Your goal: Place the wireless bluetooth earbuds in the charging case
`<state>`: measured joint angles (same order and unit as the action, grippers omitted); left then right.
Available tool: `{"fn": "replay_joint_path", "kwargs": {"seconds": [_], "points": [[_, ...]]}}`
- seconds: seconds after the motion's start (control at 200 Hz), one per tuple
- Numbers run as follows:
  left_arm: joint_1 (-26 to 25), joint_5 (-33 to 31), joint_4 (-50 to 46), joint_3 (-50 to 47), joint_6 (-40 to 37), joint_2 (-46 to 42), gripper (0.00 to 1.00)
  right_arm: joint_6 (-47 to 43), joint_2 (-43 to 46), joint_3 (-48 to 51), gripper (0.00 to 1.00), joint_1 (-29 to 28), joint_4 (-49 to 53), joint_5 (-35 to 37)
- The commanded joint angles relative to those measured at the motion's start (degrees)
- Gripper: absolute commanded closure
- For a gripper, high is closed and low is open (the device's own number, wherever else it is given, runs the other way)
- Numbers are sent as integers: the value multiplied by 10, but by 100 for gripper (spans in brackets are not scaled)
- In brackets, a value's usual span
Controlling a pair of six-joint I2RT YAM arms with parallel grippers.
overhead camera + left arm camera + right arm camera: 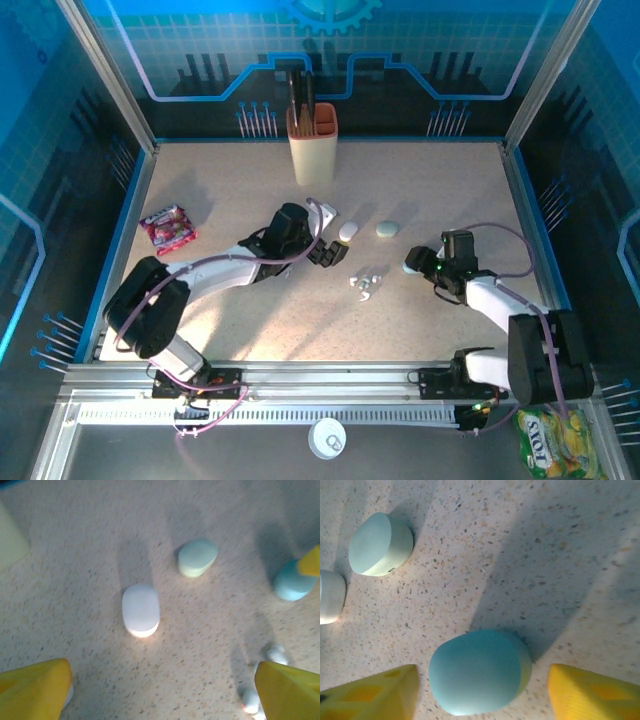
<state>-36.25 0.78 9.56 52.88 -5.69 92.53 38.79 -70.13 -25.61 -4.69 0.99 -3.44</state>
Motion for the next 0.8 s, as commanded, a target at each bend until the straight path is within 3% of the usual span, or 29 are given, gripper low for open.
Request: {"fn": "replay_joint_path", "kwargs": {"seconds": [0.0,0.385,0.55,0.795], "points": [[-4,-52,-147,71,10,51,5,-78,47,-24,21,5,65,46],[-27,-156,-324,313,15,226,10,-110,116,-41,17,-1,117,33],[-35,-141,-344,380,19,284,12,-112,130,-35,18,-1,123,34],[-33,-127,-404,466,37,351,24,-103,133,-26,18,0,117,26]]}}
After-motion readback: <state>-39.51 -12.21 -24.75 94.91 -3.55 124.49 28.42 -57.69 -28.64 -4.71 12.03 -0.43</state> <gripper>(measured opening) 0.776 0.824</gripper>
